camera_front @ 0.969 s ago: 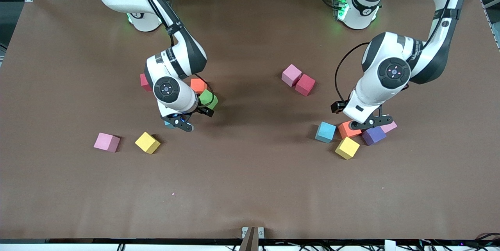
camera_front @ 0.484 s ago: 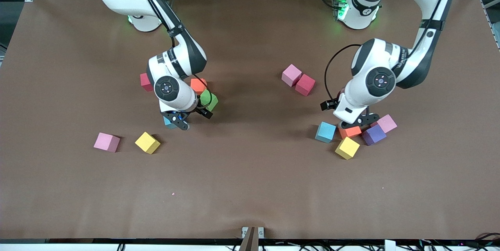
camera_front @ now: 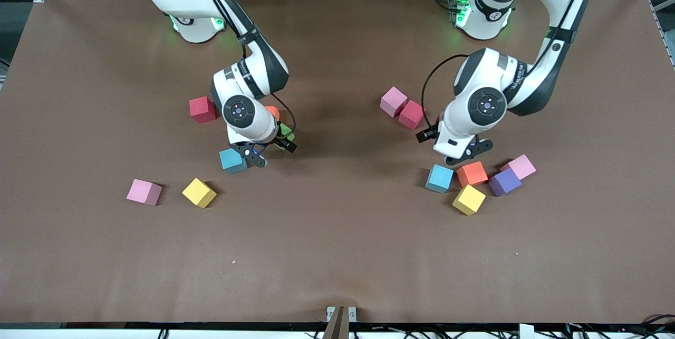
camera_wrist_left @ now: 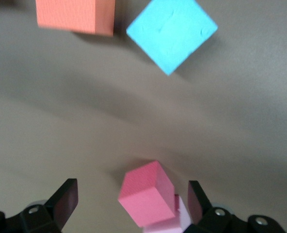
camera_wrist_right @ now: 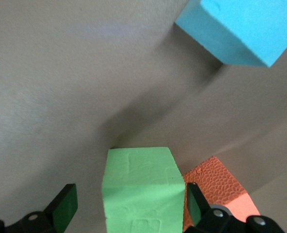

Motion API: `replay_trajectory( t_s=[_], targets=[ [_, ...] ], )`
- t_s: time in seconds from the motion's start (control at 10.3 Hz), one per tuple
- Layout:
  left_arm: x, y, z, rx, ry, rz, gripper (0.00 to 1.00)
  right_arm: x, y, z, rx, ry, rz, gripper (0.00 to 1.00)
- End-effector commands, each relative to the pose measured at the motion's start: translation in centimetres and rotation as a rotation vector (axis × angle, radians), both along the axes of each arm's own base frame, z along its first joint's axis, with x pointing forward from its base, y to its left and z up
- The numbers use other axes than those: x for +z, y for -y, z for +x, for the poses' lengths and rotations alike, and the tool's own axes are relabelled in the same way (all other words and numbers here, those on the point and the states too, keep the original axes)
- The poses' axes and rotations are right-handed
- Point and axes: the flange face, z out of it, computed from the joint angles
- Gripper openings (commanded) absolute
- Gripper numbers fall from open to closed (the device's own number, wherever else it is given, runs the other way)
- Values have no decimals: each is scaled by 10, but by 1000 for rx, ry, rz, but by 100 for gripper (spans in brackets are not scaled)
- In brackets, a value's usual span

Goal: Form number 2 with 11 blocks

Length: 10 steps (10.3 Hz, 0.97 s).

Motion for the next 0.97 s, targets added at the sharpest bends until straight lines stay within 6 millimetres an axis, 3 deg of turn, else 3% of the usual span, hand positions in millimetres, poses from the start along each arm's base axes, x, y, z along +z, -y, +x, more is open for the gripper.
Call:
replay_trajectory(
  t_s=[0.0, 0.1, 0.39, 0.77, 0.87],
  targets=[
    [4, 29, -18, 152, 6, 16, 100, -9, 3, -12, -19, 8, 7, 100],
    [3, 31, -21, 190, 3, 27, 100, -8, -1, -15, -13, 11, 9, 100],
    [-18, 73, -68, 292, -25, 65, 100, -8, -16, -23, 27, 20, 14, 100],
    [-44, 108, -127, 314, 4, 54, 100, -11, -22, -26, 35, 37, 21, 97],
    [-48, 109, -137, 307, 14, 46, 100, -10, -23, -26, 30, 39, 22, 45]
  ],
)
